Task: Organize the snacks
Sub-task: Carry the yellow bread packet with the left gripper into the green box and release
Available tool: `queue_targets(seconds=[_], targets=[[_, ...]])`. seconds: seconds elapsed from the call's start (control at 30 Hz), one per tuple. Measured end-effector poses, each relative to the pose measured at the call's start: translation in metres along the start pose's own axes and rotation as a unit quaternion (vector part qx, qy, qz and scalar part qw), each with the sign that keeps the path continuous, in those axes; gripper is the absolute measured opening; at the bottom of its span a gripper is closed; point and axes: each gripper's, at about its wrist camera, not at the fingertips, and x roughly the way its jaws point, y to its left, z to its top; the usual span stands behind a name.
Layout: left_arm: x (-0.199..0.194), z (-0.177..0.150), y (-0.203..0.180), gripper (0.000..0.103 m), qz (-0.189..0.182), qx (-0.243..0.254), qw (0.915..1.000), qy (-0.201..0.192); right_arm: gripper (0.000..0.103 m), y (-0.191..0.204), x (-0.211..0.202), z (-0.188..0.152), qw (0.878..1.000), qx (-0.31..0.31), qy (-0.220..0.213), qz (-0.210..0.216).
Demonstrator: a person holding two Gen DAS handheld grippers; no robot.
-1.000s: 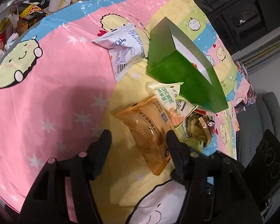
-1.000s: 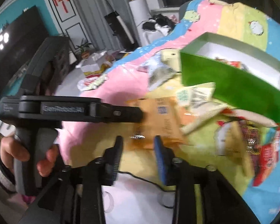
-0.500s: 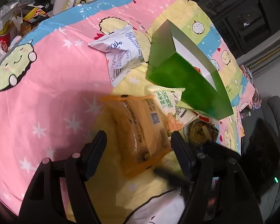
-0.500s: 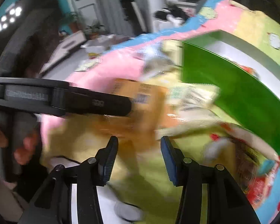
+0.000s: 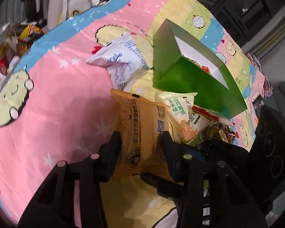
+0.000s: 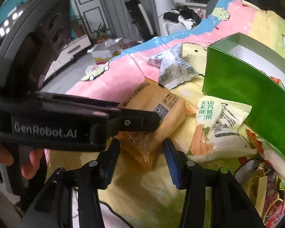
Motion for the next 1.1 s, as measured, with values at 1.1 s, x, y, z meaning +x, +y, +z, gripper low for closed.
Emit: queue_targets(seconds=[1.1], targets=[[-0.018, 0.075, -0.105, 0.043, -0.057, 0.108, 0.9905, -0.063, 0.038, -0.041, -0.106, 0.033, 0.983, 0.048, -0.140, -0.112]])
